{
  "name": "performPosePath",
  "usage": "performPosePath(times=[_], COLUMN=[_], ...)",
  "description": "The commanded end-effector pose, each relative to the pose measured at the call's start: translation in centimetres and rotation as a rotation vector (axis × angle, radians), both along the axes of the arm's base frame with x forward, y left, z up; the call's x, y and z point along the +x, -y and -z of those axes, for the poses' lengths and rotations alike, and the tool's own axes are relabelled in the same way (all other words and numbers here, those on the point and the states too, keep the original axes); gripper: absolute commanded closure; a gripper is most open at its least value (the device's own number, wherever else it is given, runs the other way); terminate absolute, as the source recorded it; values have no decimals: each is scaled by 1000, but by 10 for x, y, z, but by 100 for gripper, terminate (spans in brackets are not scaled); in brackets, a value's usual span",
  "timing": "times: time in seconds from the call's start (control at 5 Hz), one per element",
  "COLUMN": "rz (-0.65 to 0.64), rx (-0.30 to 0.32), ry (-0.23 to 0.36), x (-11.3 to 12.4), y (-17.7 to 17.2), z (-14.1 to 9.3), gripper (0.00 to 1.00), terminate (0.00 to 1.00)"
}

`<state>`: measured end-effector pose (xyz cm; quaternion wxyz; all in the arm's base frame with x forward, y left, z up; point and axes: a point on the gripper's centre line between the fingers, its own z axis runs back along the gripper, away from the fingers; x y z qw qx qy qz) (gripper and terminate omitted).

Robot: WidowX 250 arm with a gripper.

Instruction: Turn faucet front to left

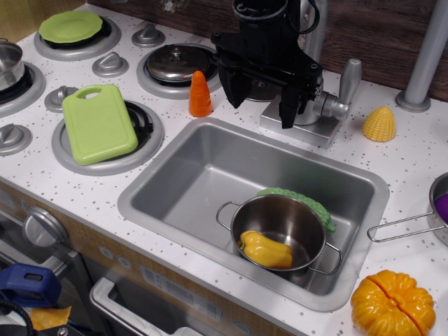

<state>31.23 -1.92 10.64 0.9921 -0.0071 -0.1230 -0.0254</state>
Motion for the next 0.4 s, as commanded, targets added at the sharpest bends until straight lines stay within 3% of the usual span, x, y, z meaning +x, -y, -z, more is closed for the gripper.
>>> performPosePath(times=[0.0,0.2], rz=[0,-35], rx=[0,-9], ry=[0,3], x=[0,-3], y=[0,12], z=[0,-3], gripper=[0,0], terminate=[0,0])
